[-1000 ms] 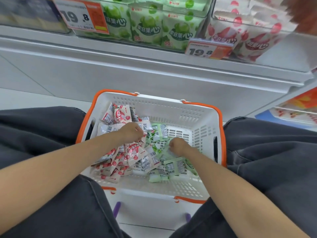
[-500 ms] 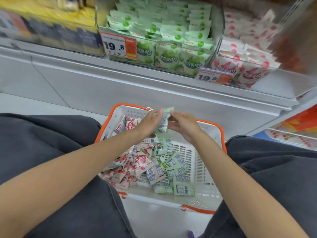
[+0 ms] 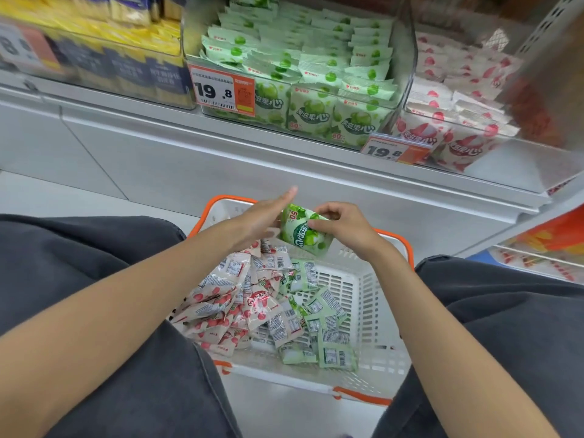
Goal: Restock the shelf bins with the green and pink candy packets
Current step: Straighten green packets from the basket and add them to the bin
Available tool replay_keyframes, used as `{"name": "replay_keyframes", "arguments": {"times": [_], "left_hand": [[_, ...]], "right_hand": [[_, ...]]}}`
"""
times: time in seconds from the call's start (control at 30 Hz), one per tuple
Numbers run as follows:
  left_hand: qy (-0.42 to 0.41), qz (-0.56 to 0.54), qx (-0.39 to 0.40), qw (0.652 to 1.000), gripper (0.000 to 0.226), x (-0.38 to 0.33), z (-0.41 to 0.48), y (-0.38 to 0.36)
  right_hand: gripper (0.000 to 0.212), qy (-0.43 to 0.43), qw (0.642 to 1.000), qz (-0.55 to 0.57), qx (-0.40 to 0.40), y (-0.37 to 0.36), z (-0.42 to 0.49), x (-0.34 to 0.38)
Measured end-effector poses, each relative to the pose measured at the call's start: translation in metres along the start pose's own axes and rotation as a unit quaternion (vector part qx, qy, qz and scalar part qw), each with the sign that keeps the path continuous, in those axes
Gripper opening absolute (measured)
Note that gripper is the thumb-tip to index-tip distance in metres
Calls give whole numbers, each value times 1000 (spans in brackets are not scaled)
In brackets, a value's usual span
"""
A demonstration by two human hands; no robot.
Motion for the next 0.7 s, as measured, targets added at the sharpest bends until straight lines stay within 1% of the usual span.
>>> {"name": "replay_keyframes", "arguments": {"times": [0.03,0.1,0.17,0.23,0.3,0.33,0.37,0.43,0.47,0.5,0.57,0.63,0.7], "left_hand": [[-24,19,-37,999,81,-3,2,2],[-43,25,-80,996,67,-1,5,5],[-59,31,-126,990,62,-1,7,10],[-71,40,-209,975,57,-4,5,18],[-63,34,-274,959,57,-6,6,22],[-54,11,-301,952,58,-5,6,25],[-43,-25,-329,943,59,-5,4,28],[-15,-99,-367,925,59,0,3,38],[-1,-124,-372,920,58,2,3,41],[8,-143,-371,918,56,2,2,43],[10,-168,-367,915,54,-2,-3,44],[0,-183,-364,913,54,-8,-6,47],[-26,-170,-372,912,55,-20,-11,57]], "right_hand": [[14,-10,1000,2,11,-2,0,1],[15,-15,1000,8,21,-5,-1,6],[17,-15,999,22,17,-5,-1,9],[19,-17,997,70,4,-7,-1,9],[23,-26,988,154,-19,-10,1,9],[25,-37,976,215,-20,-14,1,8],[27,-52,955,291,-8,-20,0,8],[37,-83,897,432,42,-37,-4,9],[42,-89,882,459,58,-46,-6,7],[44,-90,885,453,59,-53,-7,4],[42,-74,916,395,22,-60,-5,0],[37,-44,941,334,-22,-60,-2,9],[33,-8,959,278,-48,-55,3,28]]}}
Point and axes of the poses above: each hand's wrist, its own z-axis towards the middle knuckle, its own y-axis out of the back of the hand, x = y × z, the point moved 6 cm from there along z, towards the middle knuckle, and after that the axes turned 15 degrees about z, right-handed, at the moved point
